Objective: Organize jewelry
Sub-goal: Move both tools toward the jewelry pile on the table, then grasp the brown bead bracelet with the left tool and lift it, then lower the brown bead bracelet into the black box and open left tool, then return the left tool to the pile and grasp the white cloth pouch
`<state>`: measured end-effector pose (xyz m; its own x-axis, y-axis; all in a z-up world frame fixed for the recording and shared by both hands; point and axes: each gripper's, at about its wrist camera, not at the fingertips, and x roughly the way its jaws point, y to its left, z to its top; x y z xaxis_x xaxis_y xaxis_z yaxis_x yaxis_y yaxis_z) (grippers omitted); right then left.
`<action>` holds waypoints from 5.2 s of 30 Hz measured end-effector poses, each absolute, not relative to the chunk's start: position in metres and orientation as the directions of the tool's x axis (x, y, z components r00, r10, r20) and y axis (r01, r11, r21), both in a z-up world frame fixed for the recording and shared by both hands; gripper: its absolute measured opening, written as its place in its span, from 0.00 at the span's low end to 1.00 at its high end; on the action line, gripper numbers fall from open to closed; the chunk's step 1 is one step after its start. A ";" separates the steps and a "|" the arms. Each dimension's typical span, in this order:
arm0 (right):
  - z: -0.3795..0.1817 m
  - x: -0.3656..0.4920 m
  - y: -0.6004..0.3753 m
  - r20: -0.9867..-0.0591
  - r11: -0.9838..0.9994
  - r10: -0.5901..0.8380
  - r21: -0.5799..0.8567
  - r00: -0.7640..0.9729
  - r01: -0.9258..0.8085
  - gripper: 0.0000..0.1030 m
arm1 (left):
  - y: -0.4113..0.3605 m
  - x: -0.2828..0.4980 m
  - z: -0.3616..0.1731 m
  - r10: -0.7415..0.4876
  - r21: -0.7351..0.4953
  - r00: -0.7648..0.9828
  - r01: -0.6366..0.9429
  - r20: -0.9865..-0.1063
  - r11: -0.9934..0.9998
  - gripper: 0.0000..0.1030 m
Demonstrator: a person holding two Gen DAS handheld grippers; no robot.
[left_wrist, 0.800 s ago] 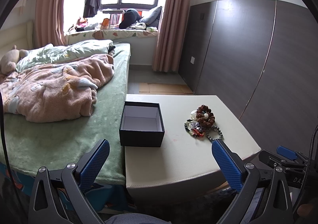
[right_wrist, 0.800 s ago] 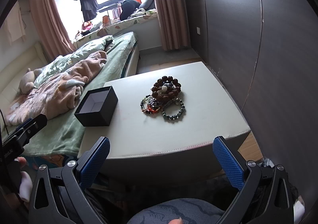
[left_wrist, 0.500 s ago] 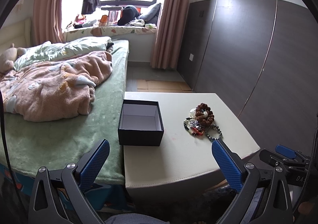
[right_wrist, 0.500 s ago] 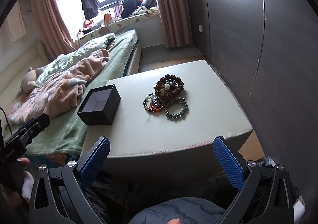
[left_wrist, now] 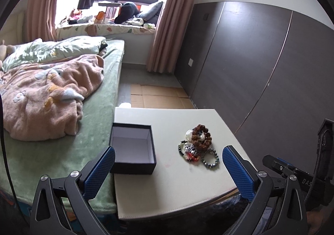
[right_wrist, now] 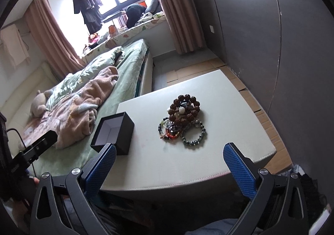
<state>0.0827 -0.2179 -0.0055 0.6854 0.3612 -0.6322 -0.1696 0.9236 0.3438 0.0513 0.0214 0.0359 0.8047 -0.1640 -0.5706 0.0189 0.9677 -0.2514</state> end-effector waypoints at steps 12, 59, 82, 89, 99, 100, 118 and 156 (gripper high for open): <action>-0.006 0.147 -0.244 -0.667 0.908 0.333 0.418 0.667 -0.035 1.00 | -0.008 0.116 0.045 -0.224 -0.210 0.745 0.115 -0.629 0.971 0.94; -0.134 0.267 -0.234 -0.899 0.960 0.254 0.279 0.356 0.019 0.63 | -0.074 0.296 -0.084 -0.407 -0.372 0.366 0.165 -0.837 0.913 0.18; -0.111 0.236 -0.216 -0.887 0.980 0.198 0.174 0.417 -0.094 0.11 | -0.008 0.234 -0.003 -0.456 -0.450 0.532 0.151 -0.714 0.880 0.18; -0.084 0.224 -0.222 -0.826 0.948 0.313 0.306 0.470 -0.093 0.11 | 0.018 0.207 0.013 -0.444 -0.440 0.572 0.156 -0.690 0.884 0.18; -0.060 0.223 -0.178 -0.716 0.882 0.461 0.435 0.524 -0.182 0.11 | 0.068 0.191 0.023 -0.409 -0.454 0.626 0.097 -0.664 0.886 0.18; -0.058 0.221 -0.173 -0.704 0.874 0.477 0.447 0.527 -0.194 0.11 | 0.073 0.190 0.023 -0.403 -0.453 0.630 0.089 -0.664 0.887 0.18; -0.043 0.216 -0.103 -0.533 0.715 0.695 0.582 0.483 -0.386 0.11 | 0.126 0.194 -0.005 -0.329 -0.428 0.588 -0.033 -0.739 0.903 0.54; -0.048 0.225 -0.181 -0.679 0.846 0.499 0.516 0.539 -0.134 0.44 | 0.027 0.224 -0.010 -0.348 -0.354 0.533 0.095 -0.771 0.930 0.55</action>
<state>0.2253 -0.1806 -0.0483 0.5392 0.4987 -0.6786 -0.1336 0.8463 0.5157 0.2245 0.0268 -0.0100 0.5329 -0.3480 -0.7713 0.0953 0.9304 -0.3539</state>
